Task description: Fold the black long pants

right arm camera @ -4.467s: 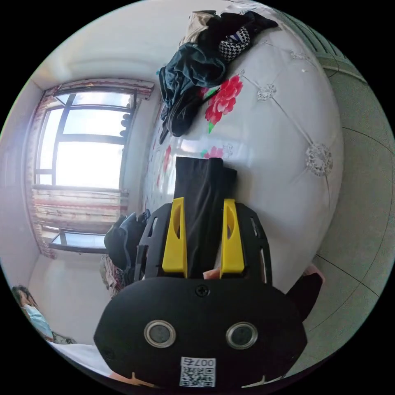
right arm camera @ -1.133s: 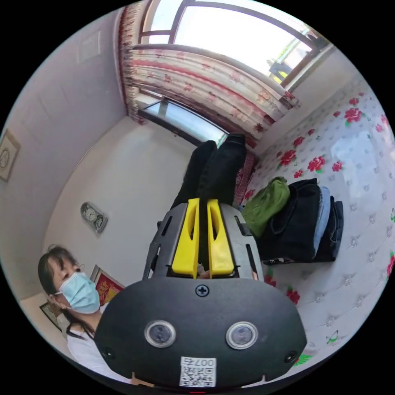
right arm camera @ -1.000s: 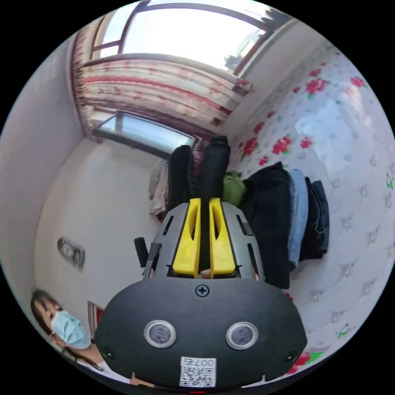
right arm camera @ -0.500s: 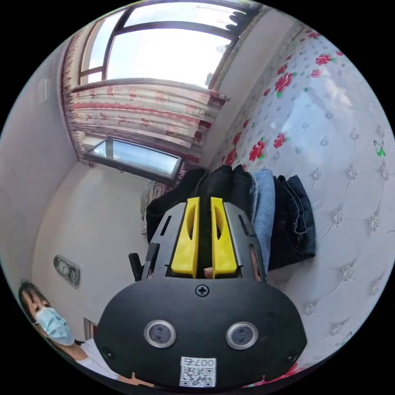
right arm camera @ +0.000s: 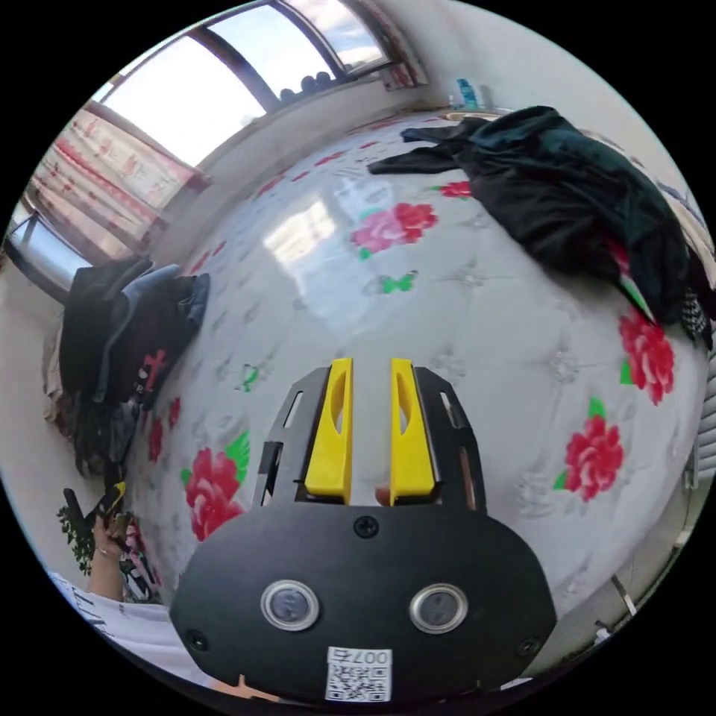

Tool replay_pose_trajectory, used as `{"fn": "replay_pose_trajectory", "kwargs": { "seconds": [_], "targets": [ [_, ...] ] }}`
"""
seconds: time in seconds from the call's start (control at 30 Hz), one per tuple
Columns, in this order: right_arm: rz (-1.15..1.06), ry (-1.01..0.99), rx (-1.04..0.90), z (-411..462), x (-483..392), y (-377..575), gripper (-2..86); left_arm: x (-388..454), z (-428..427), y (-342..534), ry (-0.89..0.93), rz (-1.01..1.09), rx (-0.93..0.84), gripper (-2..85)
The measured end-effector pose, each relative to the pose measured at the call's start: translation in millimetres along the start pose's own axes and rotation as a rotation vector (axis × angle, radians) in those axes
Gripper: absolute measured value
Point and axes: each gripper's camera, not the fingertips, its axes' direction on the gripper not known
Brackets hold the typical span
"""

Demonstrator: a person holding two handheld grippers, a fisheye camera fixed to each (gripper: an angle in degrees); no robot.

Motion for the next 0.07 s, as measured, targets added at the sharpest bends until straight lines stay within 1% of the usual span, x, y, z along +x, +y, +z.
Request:
{"fn": "replay_pose_trajectory", "kwargs": {
  "seconds": [0.07],
  "targets": [
    [0.049,0.071,0.028,-16,34,-4,9.4,17,30,35,0.008,-0.029,-0.142,6.6]
  ]
}}
